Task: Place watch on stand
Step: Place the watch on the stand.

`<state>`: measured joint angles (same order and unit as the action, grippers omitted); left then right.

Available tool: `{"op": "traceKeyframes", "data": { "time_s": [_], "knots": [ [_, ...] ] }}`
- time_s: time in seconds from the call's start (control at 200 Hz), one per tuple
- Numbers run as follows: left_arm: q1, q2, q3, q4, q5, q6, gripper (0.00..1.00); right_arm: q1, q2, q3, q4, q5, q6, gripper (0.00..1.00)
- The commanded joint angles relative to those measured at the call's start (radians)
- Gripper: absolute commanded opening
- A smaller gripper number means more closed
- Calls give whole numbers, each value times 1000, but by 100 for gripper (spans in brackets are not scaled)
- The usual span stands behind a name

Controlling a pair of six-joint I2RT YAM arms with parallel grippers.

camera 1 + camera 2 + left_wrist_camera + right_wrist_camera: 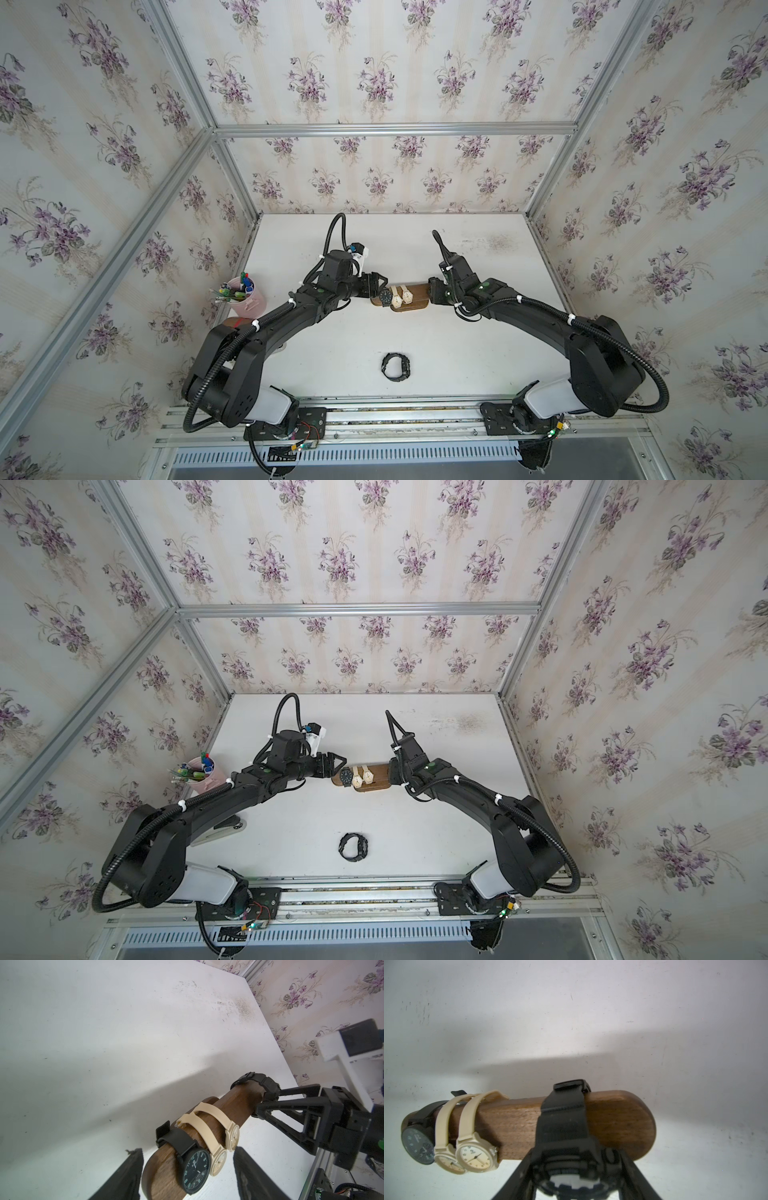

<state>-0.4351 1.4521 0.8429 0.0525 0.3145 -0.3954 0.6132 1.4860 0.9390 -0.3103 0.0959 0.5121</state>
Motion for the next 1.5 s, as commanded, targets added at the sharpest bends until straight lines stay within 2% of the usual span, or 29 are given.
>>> {"op": "traceKeyframes", "data": {
  "time_s": [0.0, 0.674, 0.769, 0.849, 0.959, 1.309, 1.494],
  "knots": [
    [3, -6, -20, -15, -30, -4, 70, 12, 13, 24, -21, 31, -10, 26],
    [6, -75, -106, -3, -66, -17, 69, 95, 105, 95, -20, 14, 6, 31],
    [7, -81, -114, -3, -67, -18, 69, 97, 107, 95, -12, 5, 9, 36],
    [7, -91, -119, -4, -68, -18, 69, 97, 105, 93, -8, 7, 9, 49],
    [7, -109, -122, -18, -73, -16, 70, 97, 90, 83, -2, 10, 9, 55],
    [9, -159, -128, -52, -86, -8, 70, 96, 10, 54, 6, 48, -3, 70],
    [9, -190, -132, -79, -93, -8, 70, 97, -32, 39, -3, 51, -8, 69]
  ]
}}
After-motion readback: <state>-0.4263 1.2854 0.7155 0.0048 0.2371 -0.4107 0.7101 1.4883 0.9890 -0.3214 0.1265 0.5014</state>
